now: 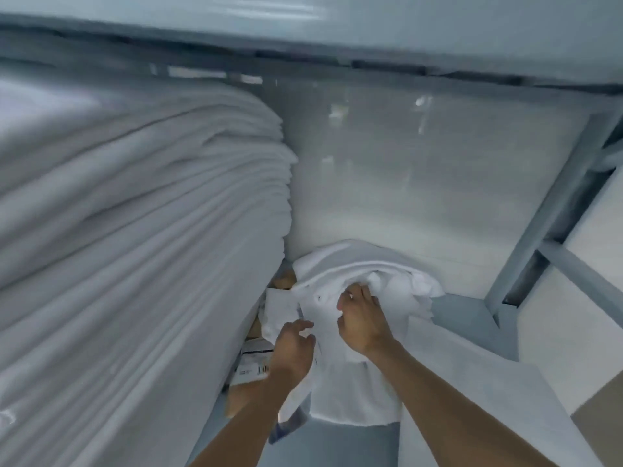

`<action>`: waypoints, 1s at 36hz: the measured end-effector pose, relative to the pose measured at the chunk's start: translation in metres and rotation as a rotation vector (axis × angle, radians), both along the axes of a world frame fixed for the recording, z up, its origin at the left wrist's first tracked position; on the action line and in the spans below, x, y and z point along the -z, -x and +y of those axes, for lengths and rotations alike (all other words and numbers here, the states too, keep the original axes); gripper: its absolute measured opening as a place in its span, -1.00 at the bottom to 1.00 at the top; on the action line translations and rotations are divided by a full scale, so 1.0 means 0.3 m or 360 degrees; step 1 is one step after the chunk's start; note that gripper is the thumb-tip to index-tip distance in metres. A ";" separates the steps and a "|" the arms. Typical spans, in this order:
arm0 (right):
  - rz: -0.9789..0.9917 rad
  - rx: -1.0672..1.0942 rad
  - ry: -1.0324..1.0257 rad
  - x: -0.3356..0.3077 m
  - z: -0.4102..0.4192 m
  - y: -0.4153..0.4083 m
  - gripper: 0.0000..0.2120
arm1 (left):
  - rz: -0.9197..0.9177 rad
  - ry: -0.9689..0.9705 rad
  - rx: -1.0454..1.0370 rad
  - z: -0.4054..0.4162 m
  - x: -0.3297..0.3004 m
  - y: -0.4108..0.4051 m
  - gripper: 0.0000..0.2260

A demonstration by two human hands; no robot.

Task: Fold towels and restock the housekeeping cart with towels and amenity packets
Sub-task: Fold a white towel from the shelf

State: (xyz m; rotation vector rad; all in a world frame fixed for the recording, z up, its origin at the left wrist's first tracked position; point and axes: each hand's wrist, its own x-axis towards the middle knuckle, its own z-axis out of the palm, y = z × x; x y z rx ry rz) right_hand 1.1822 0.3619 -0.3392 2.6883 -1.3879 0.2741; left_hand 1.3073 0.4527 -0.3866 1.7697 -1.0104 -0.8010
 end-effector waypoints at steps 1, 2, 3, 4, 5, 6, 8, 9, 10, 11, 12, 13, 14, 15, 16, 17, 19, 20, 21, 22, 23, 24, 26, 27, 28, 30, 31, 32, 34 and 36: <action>0.0009 -0.0021 0.0075 0.006 -0.039 -0.015 -0.70 | 0.0004 0.0065 -0.0019 -0.038 0.015 -0.007 -0.75; 0.0002 -0.0034 0.0145 0.010 -0.077 -0.028 -0.69 | 0.0003 0.0134 -0.0044 -0.076 0.037 -0.014 -0.75; -0.0019 -0.0028 0.0197 0.017 -0.107 -0.036 -0.69 | -0.0010 0.0205 -0.0055 -0.104 0.060 -0.013 -0.74; -0.0059 -0.0026 0.0255 0.026 -0.148 -0.054 -0.69 | -0.0029 0.0284 -0.0059 -0.142 0.082 -0.019 -0.72; -0.0090 0.0012 0.0279 0.018 -0.165 -0.049 -0.69 | -0.0020 0.0328 -0.0025 -0.155 0.090 -0.012 -0.68; -0.0129 0.0035 0.0313 0.017 -0.190 -0.055 -0.69 | -0.0016 0.0368 0.0011 -0.174 0.100 -0.012 -0.61; -0.0170 0.0111 0.0361 0.027 -0.231 -0.063 -0.67 | -0.0078 0.0415 0.0104 -0.193 0.129 -0.003 -0.54; -0.0176 0.0156 0.0345 0.025 -0.249 -0.068 -0.66 | -0.0170 0.0416 0.0136 -0.207 0.141 0.000 -0.55; -0.0162 0.0188 0.0341 0.024 -0.262 -0.074 -0.63 | -0.0275 0.0417 0.0144 -0.220 0.155 0.001 -0.57; -0.0120 0.0206 0.0340 0.028 -0.271 -0.078 -0.60 | -0.0360 0.0434 0.0140 -0.233 0.167 0.004 -0.59; -0.0064 0.0198 0.0341 0.030 -0.280 -0.085 -0.57 | -0.0419 0.0458 0.0122 -0.245 0.172 0.005 -0.61; 0.0015 0.0181 0.0335 0.032 -0.284 -0.091 -0.56 | -0.0454 0.0487 0.0112 -0.259 0.174 0.007 -0.61; 0.0116 0.0176 0.0336 0.034 -0.288 -0.094 -0.57 | -0.0468 0.0496 0.0112 -0.273 0.171 0.008 -0.61; 0.0200 0.0190 0.0339 0.033 -0.291 -0.096 -0.62 | -0.0464 0.0487 0.0114 -0.288 0.165 0.009 -0.62; 0.0256 0.0219 0.0348 0.033 -0.294 -0.098 -0.68 | -0.0444 0.0462 0.0115 -0.301 0.157 0.008 -0.62; 0.0275 0.0258 0.0351 0.032 -0.296 -0.099 -0.75 | -0.0400 0.0440 0.0113 -0.310 0.148 0.009 -0.62; 0.0243 0.0313 0.0352 0.032 -0.298 -0.103 -0.80 | -0.0291 0.0434 0.0097 -0.313 0.130 0.011 -0.63; 0.0213 0.0322 0.0354 0.035 -0.298 -0.103 -0.80 | -0.0232 0.0450 0.0086 -0.307 0.124 0.014 -0.62; 0.0171 0.0321 0.0360 0.037 -0.299 -0.100 -0.79 | -0.0168 0.0473 0.0070 -0.297 0.120 0.018 -0.61; 0.0116 0.0319 0.0371 0.039 -0.299 -0.097 -0.77 | -0.0089 0.0499 0.0050 -0.285 0.115 0.019 -0.59; 0.0061 0.0319 0.0380 0.043 -0.296 -0.089 -0.76 | 0.0002 0.0510 0.0024 -0.272 0.111 0.021 -0.62; 0.0011 0.0322 0.0379 0.045 -0.291 -0.080 -0.75 | 0.0093 0.0499 -0.0009 -0.262 0.108 0.019 -0.67; -0.0094 0.0344 0.0381 0.044 -0.278 -0.055 -0.74 | 0.0192 0.0434 -0.0063 -0.250 0.097 0.007 -0.79; -0.0170 0.0350 0.0400 0.041 -0.269 -0.043 -0.74 | 0.0207 0.0409 -0.0084 -0.245 0.090 0.000 -0.82; -0.0257 0.0352 0.0431 0.035 -0.260 -0.031 -0.76 | 0.0236 0.0400 -0.0099 -0.242 0.081 -0.007 -0.82; -0.0457 0.0351 0.0462 0.011 -0.232 -0.010 -0.76 | 0.0338 0.0385 -0.0101 -0.234 0.061 -0.011 -0.77; -0.0552 0.0347 0.0485 -0.006 -0.216 0.000 -0.74 | 0.0409 0.0379 -0.0103 -0.228 0.050 -0.007 -0.75; -0.0647 0.0351 0.0518 -0.025 -0.200 0.010 -0.73 | 0.0509 0.0379 -0.0109 -0.221 0.039 0.001 -0.76; -0.0849 0.0395 0.0532 -0.068 -0.167 0.031 -0.78 | 0.0861 0.0400 -0.0160 -0.207 0.010 0.020 -0.79; -0.1055 0.0417 0.0542 -0.110 -0.138 0.057 -0.80 | 0.1261 0.0407 -0.0204 -0.189 -0.032 0.035 -0.77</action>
